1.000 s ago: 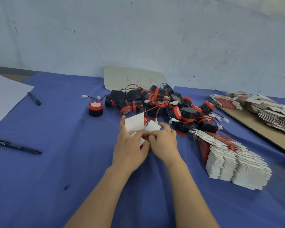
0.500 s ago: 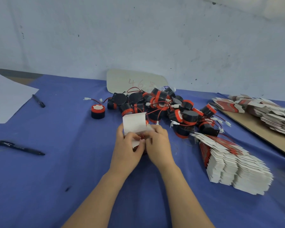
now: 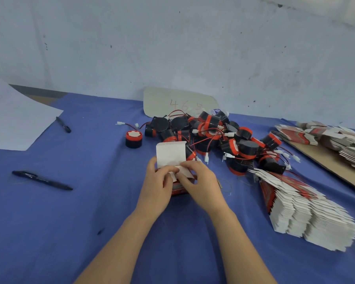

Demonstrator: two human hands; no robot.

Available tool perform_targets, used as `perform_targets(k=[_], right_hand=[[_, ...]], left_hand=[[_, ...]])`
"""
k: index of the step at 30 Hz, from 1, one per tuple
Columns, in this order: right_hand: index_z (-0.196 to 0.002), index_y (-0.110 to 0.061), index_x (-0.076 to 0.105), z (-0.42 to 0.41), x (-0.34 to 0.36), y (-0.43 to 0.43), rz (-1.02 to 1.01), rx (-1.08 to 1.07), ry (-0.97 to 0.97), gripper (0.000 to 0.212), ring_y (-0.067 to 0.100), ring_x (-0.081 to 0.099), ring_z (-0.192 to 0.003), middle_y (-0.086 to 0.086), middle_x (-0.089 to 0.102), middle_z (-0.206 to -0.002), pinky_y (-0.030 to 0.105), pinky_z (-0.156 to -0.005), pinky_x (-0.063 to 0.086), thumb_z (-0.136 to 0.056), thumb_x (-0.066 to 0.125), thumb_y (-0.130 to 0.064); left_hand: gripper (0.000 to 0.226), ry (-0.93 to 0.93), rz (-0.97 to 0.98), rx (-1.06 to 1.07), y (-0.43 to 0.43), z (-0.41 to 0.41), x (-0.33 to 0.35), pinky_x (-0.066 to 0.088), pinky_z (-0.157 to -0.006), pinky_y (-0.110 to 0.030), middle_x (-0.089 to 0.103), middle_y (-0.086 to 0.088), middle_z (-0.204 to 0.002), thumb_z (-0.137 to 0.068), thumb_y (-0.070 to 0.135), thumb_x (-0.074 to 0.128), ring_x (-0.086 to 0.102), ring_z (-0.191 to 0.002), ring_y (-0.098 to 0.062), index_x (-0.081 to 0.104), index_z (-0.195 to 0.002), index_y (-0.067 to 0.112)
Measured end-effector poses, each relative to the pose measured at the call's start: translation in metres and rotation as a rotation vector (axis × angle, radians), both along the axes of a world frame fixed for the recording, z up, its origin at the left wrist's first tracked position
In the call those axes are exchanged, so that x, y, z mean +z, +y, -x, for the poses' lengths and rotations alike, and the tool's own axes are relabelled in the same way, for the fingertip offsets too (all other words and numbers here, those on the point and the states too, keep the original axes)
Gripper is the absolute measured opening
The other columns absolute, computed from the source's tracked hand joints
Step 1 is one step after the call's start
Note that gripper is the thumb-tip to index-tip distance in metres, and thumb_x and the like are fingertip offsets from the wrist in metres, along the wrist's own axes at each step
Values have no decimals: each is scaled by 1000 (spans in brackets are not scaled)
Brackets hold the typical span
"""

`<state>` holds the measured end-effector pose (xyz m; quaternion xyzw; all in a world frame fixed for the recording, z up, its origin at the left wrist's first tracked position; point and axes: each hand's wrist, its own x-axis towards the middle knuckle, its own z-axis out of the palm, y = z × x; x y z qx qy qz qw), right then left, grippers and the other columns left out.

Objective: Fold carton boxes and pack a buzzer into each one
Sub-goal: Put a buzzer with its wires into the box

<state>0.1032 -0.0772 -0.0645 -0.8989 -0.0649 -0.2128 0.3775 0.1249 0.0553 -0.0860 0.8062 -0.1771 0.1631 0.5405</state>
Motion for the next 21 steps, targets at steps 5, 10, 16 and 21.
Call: perform_targets(k=[5,10,16,21], right_hand=[[-115,-22,64,-2,-1,-3,-94,-53,21,26,0,56,-91,-14,58,-104,3,-73,43,-89,66,-23],[-115,-29,60,-2,1,-3,-233,-19,77,28,-3,57,-92,-14,61,-105,4,-71,43,-90,63,-16],[-112,-32,58,-2,7,-2,-390,40,185,35,-5,55,-74,-15,57,-100,5,-62,44,-90,60,-6],[-117,-27,58,-2,8,1,-565,26,267,42,5,60,-81,-2,63,-104,10,-59,48,-88,54,3]], left_hand=[[21,-75,-55,34,0,3,-1,44,-90,-23,25,4,-151,-92,2,51,44,-124,-10,66,-100,14],[21,-144,-135,104,-1,3,-2,39,-107,-37,11,-3,-159,-92,5,53,27,-139,-22,67,-105,14],[34,-201,-240,159,-5,6,-3,22,-111,-36,9,-8,-160,-89,3,55,19,-139,-26,70,-113,23],[31,-215,-330,158,-5,6,-4,27,-111,-49,6,-13,-160,-87,9,57,26,-133,-33,71,-110,25]])
